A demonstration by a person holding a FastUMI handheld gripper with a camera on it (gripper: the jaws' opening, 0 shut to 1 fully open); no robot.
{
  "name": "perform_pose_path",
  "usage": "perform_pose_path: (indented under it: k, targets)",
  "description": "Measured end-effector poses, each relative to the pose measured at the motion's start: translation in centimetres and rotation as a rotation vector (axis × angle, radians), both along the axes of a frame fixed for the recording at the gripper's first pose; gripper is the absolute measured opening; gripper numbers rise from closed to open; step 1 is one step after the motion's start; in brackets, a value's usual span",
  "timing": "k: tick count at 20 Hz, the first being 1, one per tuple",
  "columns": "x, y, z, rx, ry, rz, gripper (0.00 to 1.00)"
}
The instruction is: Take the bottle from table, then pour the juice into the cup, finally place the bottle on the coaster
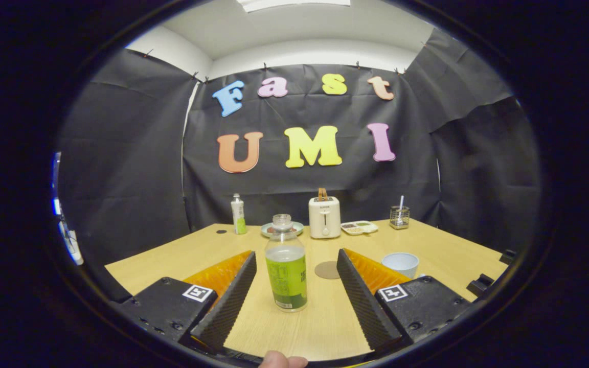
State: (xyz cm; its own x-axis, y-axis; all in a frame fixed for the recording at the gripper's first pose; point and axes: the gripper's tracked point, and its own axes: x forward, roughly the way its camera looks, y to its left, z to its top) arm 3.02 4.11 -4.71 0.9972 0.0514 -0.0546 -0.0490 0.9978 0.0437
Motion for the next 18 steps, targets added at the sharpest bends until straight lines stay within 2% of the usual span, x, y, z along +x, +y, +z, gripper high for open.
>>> perform_pose_path:
  k: [18]
  targets:
    - [7.4,1.9,-7.5,-0.109,0.217,-0.027,1.00]
